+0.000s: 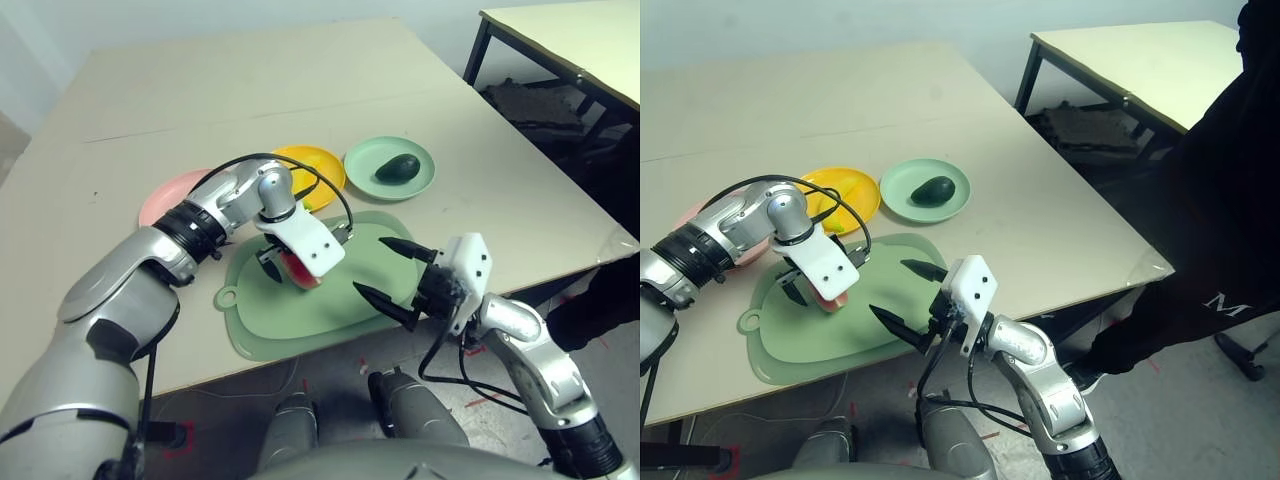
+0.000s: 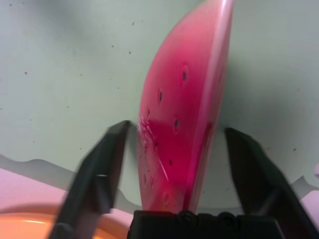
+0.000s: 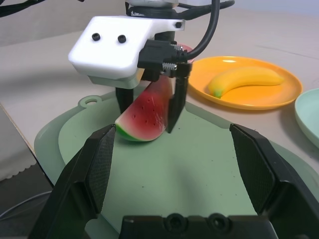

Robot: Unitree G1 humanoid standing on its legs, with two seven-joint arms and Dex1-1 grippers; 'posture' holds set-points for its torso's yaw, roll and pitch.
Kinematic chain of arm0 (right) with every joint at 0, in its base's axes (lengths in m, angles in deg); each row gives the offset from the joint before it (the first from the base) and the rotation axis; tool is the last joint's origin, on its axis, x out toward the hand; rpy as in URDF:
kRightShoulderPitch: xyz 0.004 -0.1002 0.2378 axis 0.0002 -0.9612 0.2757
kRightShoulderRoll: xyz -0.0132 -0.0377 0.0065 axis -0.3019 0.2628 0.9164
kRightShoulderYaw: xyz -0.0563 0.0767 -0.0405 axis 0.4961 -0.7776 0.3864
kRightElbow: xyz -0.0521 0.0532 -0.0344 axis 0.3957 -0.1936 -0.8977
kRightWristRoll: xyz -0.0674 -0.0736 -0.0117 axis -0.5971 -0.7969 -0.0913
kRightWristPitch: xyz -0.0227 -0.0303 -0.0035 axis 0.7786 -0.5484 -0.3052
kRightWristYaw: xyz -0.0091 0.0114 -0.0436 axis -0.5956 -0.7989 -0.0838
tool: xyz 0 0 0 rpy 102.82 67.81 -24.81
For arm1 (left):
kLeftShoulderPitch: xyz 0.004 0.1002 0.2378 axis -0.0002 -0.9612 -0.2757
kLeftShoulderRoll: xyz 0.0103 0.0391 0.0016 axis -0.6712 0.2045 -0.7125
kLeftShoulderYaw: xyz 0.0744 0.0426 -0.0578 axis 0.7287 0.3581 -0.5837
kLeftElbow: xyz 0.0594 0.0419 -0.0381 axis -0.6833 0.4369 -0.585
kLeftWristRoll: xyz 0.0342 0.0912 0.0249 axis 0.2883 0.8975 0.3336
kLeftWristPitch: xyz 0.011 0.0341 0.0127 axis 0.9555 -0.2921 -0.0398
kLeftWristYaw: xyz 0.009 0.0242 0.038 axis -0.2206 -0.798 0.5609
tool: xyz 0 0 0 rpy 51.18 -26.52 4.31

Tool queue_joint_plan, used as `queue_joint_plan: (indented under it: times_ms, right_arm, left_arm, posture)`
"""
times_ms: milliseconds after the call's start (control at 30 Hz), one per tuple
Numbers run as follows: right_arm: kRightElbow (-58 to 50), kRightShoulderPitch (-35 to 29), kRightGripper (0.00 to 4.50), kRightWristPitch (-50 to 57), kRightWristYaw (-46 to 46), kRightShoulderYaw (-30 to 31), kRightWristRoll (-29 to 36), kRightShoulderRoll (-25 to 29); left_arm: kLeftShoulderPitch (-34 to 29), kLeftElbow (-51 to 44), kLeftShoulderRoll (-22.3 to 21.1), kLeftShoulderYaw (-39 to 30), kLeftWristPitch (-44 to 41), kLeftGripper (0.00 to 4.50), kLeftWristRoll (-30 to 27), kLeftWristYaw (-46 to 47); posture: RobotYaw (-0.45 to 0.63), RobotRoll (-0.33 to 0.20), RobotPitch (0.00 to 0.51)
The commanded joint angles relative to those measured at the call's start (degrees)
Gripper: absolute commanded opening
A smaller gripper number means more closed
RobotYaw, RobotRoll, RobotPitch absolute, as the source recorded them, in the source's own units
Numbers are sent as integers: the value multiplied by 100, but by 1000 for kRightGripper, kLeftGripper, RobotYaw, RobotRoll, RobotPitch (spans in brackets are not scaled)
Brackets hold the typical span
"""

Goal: Place the fruits into color-matched plates.

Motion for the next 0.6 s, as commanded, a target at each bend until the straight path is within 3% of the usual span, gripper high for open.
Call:
queue_joint_plan:
  times_ms: [33,67,300,467,600]
  right_arm:
    - [-73,-37,4500,0,-2,30,42,13]
    - [-71,-35,4500,2,0,28,47,11]
    - [14,68,4500,-5,80,50,56,16]
    - [40,101,4500,-2,156,52,81,24]
    - [50,112,4500,-71,219,57,76,42]
  left_arm:
    - [-241,167,58,-23,-102,2677,216,-58]
    - [-246,172,60,-46,-117,2417,222,-63]
    - [155,529,-78,-278,-311,2406,-63,-64]
    - [901,1464,-450,-629,-540,2406,-299,-64]
    - [1466,2237,-790,-934,-650,2406,-117,-63]
  posture:
    - [-244,0,92]
    - [-241,0,92]
    - [-223,0,93]
    - [-200,0,94]
    - [-195,0,95]
